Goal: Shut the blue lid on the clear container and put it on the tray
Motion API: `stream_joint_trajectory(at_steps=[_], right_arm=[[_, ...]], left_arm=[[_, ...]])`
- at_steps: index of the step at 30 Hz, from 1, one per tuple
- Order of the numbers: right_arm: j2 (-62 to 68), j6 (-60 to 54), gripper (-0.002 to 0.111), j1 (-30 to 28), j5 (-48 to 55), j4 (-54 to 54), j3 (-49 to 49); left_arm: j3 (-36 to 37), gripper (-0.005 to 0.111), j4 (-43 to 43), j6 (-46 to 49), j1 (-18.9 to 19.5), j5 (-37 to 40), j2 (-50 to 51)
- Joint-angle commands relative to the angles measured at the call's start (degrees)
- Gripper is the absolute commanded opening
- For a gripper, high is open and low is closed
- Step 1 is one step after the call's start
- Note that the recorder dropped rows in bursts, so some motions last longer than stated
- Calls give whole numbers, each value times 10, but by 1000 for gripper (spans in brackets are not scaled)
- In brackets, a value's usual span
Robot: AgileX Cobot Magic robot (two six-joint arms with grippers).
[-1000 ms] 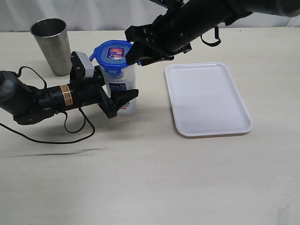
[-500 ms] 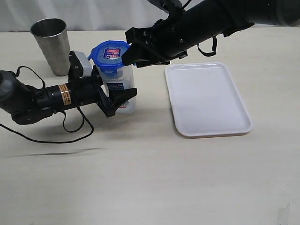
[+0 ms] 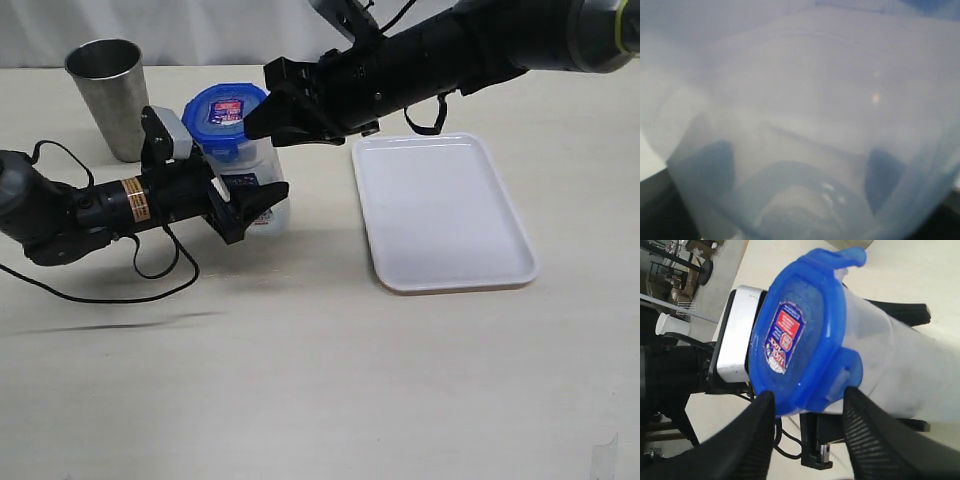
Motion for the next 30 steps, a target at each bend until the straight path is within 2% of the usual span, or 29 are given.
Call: stream_joint_trajectory(at_steps=[1,10,16,22,26,30], right_arm=[[18,-19,41,3,29,-25,7],[-29,-44,41,-50,103,-79,7],[-77,-70,41,-68,102,-106,7],[-135,-82,41,-68,48,-183,7],[-162,-134,43,-45,44,-185,7],[-166,-146,55,12,27,-209,7]], left_arm=[[2,0,47,12,-14,3,0],[2,0,75,12,-13,35,-31],[2,0,92,40,-13,42,-32],[2,0,149,175,-13,3,-32],[2,0,149,171,-13,3,-32],[2,0,149,171,-13,3,-32]])
